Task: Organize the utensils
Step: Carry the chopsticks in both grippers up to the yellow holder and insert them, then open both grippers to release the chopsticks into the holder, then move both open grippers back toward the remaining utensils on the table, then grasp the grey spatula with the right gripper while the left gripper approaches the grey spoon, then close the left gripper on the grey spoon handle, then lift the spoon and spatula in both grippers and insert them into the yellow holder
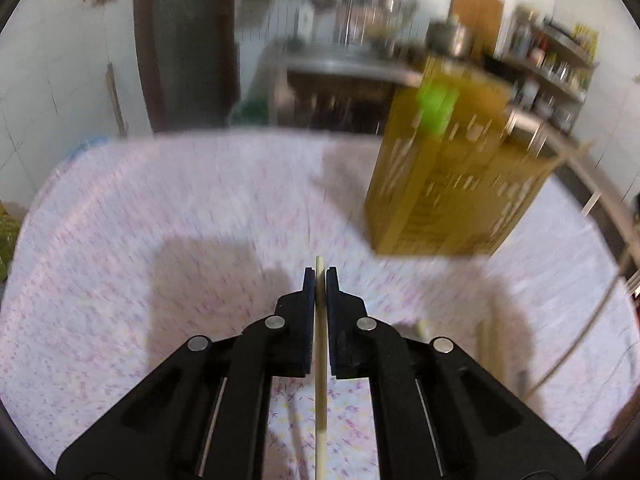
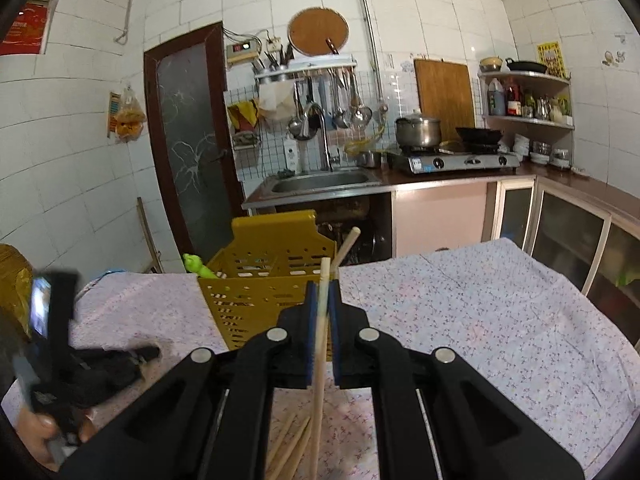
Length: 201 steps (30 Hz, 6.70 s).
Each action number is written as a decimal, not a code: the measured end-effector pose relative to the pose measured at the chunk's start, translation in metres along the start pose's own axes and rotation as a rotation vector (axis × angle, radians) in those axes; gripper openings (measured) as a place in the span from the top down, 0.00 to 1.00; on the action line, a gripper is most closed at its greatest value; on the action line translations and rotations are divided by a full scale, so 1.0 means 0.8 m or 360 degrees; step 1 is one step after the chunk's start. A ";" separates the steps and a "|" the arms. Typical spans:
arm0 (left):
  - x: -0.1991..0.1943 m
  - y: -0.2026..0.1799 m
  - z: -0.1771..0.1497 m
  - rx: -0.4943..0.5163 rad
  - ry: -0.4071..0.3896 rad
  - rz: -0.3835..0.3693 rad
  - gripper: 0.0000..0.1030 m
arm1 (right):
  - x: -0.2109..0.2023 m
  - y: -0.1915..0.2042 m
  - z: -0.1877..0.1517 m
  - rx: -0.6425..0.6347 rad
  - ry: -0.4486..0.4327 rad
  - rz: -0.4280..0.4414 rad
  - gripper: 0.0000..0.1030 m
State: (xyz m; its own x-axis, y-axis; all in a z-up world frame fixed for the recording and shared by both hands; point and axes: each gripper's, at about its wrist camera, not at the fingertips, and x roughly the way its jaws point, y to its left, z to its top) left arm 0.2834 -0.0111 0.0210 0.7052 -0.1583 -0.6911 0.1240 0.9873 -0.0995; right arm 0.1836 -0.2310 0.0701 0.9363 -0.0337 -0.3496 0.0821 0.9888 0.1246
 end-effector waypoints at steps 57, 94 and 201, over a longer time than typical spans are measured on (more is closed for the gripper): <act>-0.073 -0.107 0.207 0.0031 -0.0937 -0.0189 0.96 | 0.067 0.028 0.179 -0.0116 -0.0442 0.0030 0.94; -0.096 0.020 0.021 0.0045 -0.0358 0.0198 0.05 | -0.016 -0.017 0.028 -0.0168 0.0185 -0.0248 0.21; -0.044 -0.066 -0.041 0.0198 -0.0153 0.0105 0.67 | -0.016 -0.056 -0.084 0.0105 0.0338 -0.0036 0.93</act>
State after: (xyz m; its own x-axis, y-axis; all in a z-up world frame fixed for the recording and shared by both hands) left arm 0.2291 -0.0571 0.0269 0.7774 -0.1000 -0.6210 0.1567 0.9869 0.0372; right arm 0.1452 -0.2655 0.0063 0.8416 -0.0176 -0.5398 0.1309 0.9763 0.1723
